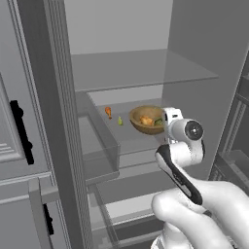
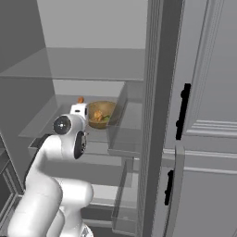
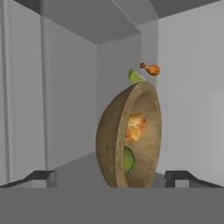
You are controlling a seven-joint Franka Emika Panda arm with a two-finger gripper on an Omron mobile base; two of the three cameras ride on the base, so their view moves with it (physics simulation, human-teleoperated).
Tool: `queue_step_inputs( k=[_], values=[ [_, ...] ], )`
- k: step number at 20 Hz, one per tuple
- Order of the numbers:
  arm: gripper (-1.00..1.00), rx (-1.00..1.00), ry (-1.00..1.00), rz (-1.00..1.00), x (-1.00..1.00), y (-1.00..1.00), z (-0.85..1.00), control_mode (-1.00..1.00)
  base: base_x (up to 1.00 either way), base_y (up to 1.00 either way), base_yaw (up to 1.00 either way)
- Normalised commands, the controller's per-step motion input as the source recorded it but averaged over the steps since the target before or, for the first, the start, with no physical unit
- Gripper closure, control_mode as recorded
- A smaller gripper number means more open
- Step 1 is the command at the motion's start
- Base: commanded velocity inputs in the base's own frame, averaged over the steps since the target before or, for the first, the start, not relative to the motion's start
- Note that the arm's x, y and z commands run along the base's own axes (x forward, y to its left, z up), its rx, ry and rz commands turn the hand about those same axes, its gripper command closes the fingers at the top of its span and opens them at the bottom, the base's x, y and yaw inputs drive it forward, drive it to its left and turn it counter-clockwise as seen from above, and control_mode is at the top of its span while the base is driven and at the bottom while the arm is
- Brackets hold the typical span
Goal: Pick the chicken drumstick and lime from their plates and place them in the bowl. Then put the bowl in the fridge.
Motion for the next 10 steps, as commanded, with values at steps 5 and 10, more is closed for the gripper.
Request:
queue_step_inputs(
  k=[5, 10],
  values=[
    [-1.0, 0.0, 0.0, -0.04, -0.76, 0.03, 1.0, -1.0, 0.0, 0.0, 0.0],
    [-1.0, 0.0, 0.15, -0.01, -0.53, 0.03, 0.9, -1.0, 0.0, 0.0, 0.0]
  ],
)
